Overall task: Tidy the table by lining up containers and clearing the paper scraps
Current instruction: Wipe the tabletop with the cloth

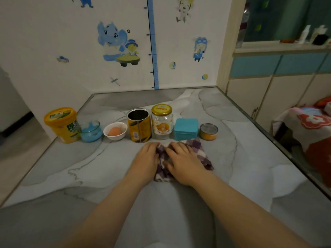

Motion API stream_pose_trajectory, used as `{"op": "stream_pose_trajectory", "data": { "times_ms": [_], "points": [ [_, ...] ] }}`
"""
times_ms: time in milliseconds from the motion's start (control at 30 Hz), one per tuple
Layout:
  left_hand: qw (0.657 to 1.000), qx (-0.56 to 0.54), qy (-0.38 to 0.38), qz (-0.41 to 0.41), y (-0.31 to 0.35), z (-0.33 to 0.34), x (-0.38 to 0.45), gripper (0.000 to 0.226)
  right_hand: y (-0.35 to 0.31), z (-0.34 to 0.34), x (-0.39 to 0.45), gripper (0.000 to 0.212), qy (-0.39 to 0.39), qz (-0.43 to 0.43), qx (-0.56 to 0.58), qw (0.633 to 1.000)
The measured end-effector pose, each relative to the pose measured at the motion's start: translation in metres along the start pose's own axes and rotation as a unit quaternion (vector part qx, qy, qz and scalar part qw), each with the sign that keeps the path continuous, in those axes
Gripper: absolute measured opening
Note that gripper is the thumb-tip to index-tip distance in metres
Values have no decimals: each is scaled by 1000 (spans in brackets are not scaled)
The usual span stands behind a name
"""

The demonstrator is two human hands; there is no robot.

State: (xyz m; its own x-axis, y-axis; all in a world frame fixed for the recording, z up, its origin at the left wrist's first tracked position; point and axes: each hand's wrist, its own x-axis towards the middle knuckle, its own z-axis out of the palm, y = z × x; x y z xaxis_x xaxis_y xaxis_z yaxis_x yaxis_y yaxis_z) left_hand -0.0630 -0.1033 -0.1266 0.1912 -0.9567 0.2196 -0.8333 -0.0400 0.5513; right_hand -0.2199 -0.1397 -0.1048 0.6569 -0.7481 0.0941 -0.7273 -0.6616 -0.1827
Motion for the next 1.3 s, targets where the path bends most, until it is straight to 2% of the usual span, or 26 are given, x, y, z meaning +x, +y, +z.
{"op": "stream_pose_trajectory", "data": {
  "times_ms": [167, 300, 533, 933, 1100, 1300],
  "points": [
    [1000, 11, 3, -9, -8, 6, 0, 51, 2, 14, 6, 63, -56, 51, -3, 997],
    [999, 31, -11, -10, -8, 7, 0, 51, -1, 14, 5, 69, -54, 90, -16, 994],
    [998, 52, -30, -25, -7, 6, -1, 54, 2, 15, 5, 67, -52, 97, -13, 994],
    [993, 111, -44, 7, -9, 7, 0, 46, 38, 6, -11, 72, -26, 138, -2, 990],
    [979, 203, -23, 7, 13, 15, -7, 49, 37, 8, -11, 71, -22, 136, -10, 990],
    [984, 171, -34, -18, 30, 29, -22, 51, 36, 9, -11, 71, -27, 138, -14, 990]
  ]
}}
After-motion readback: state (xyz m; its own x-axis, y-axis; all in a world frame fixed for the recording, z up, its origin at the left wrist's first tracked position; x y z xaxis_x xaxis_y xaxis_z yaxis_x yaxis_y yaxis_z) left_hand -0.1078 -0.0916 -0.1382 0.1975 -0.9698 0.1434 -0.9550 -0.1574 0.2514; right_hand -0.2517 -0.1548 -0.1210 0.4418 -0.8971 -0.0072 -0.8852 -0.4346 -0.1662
